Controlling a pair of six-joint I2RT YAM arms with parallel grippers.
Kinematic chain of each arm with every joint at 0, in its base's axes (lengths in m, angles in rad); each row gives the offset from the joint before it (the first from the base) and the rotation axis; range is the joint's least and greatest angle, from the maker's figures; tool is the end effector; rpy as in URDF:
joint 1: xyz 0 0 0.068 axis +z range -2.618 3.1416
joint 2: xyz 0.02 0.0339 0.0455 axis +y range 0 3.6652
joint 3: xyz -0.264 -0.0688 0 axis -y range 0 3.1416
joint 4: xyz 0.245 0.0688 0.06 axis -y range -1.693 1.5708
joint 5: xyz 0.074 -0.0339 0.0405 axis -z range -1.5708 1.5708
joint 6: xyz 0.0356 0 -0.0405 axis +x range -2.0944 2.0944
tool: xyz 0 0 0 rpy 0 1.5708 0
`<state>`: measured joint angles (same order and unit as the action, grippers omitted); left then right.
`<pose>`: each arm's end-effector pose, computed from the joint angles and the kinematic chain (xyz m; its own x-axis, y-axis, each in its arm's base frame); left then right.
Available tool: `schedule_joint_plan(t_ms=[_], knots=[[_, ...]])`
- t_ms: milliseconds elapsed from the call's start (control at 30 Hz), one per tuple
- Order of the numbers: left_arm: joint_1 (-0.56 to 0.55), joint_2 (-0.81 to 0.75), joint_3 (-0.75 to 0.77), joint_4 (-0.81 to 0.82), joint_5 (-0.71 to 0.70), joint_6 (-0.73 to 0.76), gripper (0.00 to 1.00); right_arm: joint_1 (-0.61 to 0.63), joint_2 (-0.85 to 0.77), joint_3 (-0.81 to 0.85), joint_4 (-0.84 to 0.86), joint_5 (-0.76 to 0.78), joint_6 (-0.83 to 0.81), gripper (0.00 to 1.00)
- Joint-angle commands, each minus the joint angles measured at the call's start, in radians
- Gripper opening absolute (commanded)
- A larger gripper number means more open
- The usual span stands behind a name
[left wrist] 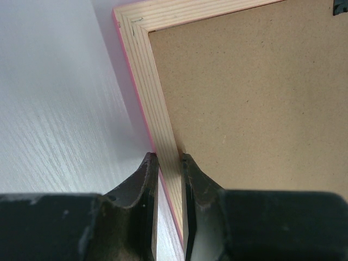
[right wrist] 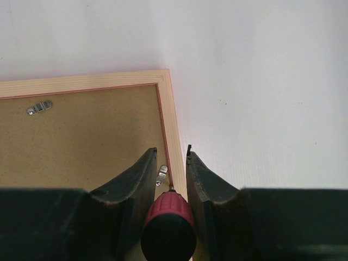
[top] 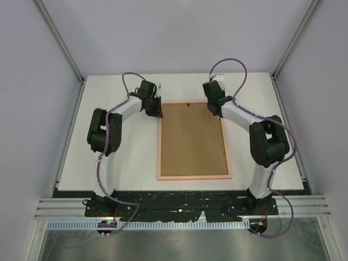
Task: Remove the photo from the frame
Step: Release the photo frame item from the photo frame.
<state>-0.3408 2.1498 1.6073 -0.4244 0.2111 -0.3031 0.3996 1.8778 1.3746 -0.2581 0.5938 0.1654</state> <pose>0.4377 -0.1631 0.1698 -0.8714 -0.0006 -0.4905 0.1874 0.9237 -0.3341 0.3931 0.1444 0.2282 -0.6185 -0.1131 -0.7776 0.1546 0.9527 -0.2615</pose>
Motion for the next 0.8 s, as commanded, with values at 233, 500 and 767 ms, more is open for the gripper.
schedule_joint_plan(t_ms=[233,500,767], knots=[[-0.004,-0.013,-0.003,0.018,0.047,0.038,0.0,0.001,0.043,0.05,0.123,0.046,-0.047,0.08],[-0.004,-0.013,-0.003,0.018,0.044,0.038,0.0,0.002,0.05,0.063,0.174,0.061,-0.086,0.08],[-0.004,-0.013,-0.003,0.018,0.047,0.038,0.0,0.01,0.056,0.076,0.192,0.055,-0.093,0.08]])
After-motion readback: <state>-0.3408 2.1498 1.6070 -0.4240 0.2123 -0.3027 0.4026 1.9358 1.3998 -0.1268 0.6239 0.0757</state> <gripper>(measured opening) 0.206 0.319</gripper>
